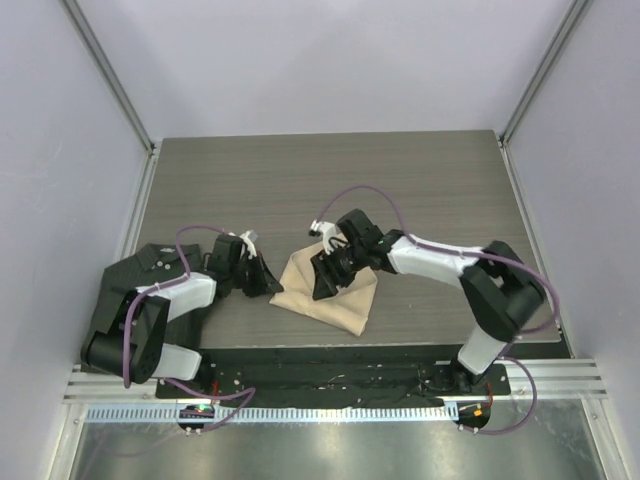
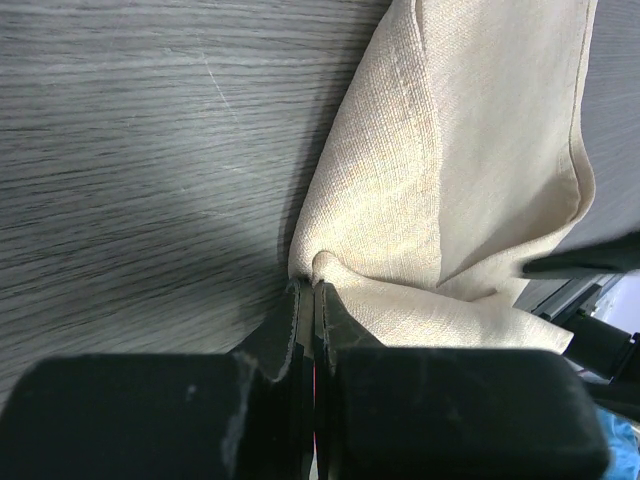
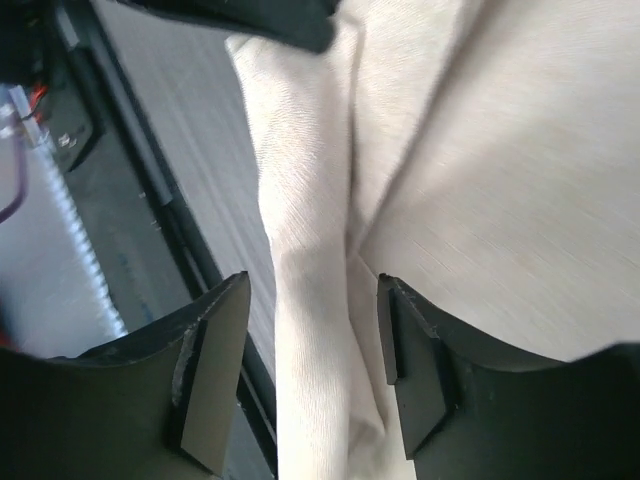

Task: Fold the napkin, place the utensils inside, and roll it up
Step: Roll the napkin with the utensil

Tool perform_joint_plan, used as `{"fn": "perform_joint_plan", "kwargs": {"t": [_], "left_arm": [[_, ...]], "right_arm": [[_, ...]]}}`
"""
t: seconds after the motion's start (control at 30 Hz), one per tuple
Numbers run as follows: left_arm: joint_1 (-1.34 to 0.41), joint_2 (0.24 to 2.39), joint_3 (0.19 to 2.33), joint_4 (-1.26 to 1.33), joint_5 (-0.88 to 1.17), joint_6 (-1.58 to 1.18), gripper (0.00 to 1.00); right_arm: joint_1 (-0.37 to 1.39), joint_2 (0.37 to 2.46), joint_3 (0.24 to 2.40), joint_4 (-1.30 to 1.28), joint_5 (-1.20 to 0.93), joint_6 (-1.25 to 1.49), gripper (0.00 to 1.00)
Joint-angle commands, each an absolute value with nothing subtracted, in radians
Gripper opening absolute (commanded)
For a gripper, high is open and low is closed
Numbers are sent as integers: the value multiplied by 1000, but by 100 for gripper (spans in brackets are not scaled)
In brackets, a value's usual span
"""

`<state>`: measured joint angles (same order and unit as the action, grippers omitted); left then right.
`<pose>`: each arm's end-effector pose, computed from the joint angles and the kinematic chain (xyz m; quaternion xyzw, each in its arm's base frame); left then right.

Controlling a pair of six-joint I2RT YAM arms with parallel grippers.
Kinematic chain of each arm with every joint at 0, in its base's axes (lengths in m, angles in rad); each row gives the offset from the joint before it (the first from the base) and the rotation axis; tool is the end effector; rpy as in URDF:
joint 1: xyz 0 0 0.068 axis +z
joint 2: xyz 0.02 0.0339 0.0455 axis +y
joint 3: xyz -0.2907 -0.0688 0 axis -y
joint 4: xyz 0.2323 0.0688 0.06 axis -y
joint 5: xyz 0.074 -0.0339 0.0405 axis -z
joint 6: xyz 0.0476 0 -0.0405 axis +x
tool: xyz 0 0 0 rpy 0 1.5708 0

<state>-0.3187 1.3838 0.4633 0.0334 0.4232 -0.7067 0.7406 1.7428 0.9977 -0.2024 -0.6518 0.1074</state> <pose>0.2109 -0.0902 0.1596 -0.1085 0.9174 -0.3332 0.1885 0.2362 0.2551 0.1957 -0.3740 0.8263 0.3973 0.1394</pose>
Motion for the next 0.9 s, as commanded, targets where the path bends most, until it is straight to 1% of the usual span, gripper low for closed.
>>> {"fn": "perform_joint_plan", "kwargs": {"t": [0.0, 0.03, 0.1, 0.13, 0.23, 0.4, 0.77, 0.87], "left_arm": [[-324, 1404, 469, 5, 410, -692, 0], [-325, 1407, 471, 3, 410, -693, 0], [-324, 1408, 476, 5, 408, -692, 0], [-324, 1407, 477, 3, 408, -690, 0], [-324, 1405, 477, 3, 407, -690, 0], [-324, 1402, 477, -18, 402, -689, 0], [-324, 1397, 483, -26, 402, -687, 0], [-324, 1401, 488, -28, 402, -687, 0]], "right_arm": [[842, 1511, 988, -336, -344, 81, 63], [874, 1465, 986, -362, -198, 86, 64], [984, 1427, 976, -420, -36, 132, 64], [1024, 1416, 974, -443, 100, 149, 64], [1130, 1391, 954, -503, 243, 247, 64], [1245, 1422, 922, -564, 350, 369, 63], [1258, 1462, 868, -526, 400, 367, 62], [1256, 1462, 845, -499, 376, 362, 59]]}}
